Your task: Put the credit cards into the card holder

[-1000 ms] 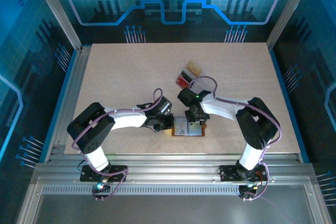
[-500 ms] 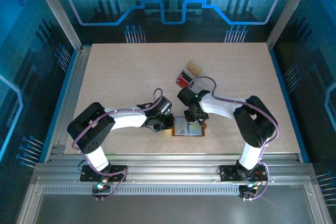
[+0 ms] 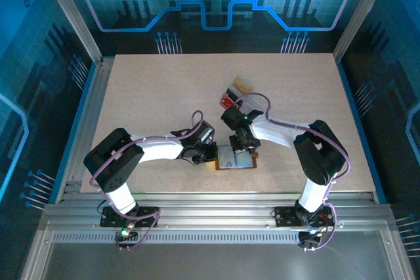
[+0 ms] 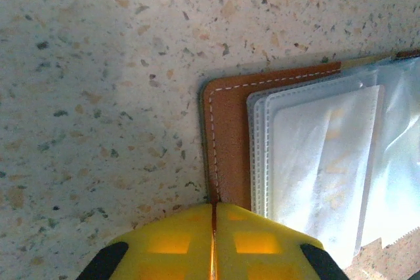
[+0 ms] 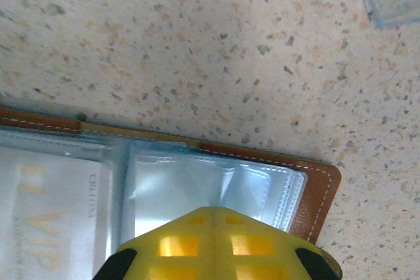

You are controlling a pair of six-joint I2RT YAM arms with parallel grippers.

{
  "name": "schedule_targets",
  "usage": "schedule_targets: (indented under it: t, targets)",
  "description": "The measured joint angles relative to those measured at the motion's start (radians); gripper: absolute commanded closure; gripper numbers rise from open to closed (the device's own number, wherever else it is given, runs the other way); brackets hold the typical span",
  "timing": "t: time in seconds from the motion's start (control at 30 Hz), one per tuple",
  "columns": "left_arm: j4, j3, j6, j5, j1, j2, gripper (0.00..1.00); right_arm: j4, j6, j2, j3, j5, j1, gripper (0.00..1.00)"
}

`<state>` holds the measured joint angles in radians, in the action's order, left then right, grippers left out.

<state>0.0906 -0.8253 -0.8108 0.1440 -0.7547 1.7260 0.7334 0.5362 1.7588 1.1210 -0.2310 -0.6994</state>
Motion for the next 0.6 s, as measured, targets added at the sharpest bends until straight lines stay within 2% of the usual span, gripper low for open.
schedule_targets:
  t: [0.33,0.53,0.6]
  targets:
    - [-0.007,0.000,-0.003,0.003,0.000,0.003,0.92,0.090,-0.002,0.025,0.128,-0.049,-0.095,1.00]
    - [-0.024,0.002,-0.020,0.008,-0.002,0.008,0.92,0.076,0.017,0.051,0.134,0.018,-0.099,1.00]
    - [-0.037,0.006,-0.029,0.011,-0.002,0.008,0.92,0.057,0.027,0.052,0.134,0.055,-0.097,0.97]
